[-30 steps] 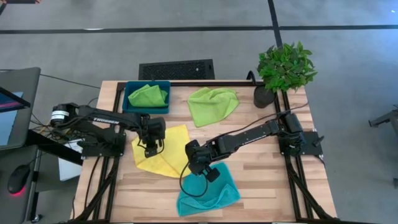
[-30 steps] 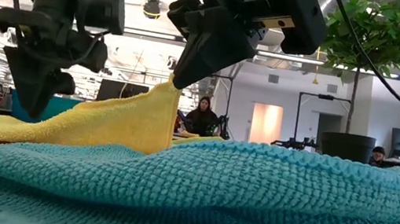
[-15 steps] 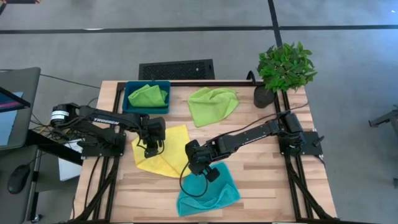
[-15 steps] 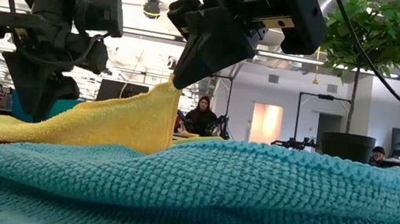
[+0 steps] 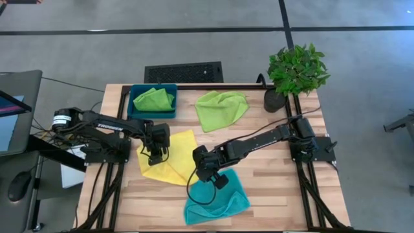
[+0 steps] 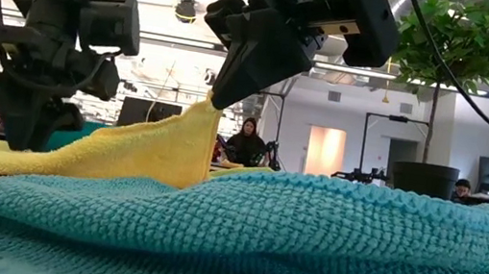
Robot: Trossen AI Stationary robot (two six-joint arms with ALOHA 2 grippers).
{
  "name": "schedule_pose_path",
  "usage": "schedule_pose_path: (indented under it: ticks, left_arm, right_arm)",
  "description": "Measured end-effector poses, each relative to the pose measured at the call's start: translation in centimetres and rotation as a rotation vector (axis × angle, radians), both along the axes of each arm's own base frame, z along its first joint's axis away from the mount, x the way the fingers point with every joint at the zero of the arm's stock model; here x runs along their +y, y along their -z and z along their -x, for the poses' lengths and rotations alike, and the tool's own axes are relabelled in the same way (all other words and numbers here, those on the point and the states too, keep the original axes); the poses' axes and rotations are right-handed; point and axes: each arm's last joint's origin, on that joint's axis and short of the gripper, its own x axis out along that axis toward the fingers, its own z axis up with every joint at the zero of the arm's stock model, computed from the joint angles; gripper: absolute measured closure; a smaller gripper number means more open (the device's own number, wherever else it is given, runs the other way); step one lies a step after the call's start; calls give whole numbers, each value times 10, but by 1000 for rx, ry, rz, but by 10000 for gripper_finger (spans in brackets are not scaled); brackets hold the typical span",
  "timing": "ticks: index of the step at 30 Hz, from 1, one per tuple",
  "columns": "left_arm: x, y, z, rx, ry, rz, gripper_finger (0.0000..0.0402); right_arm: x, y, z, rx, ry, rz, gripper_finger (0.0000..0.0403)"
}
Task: Fold microfiber towels
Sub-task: Fold the yellow towel
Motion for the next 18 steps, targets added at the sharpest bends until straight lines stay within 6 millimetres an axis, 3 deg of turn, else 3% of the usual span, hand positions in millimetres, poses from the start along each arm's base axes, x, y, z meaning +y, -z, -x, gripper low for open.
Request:
schedule_pose_path:
  ticks: [18]
  left_arm:
    - [-10,-1,-5,-45,27,57,248]
  right_arm:
    - [-13,0,-3,1,32,-1,396]
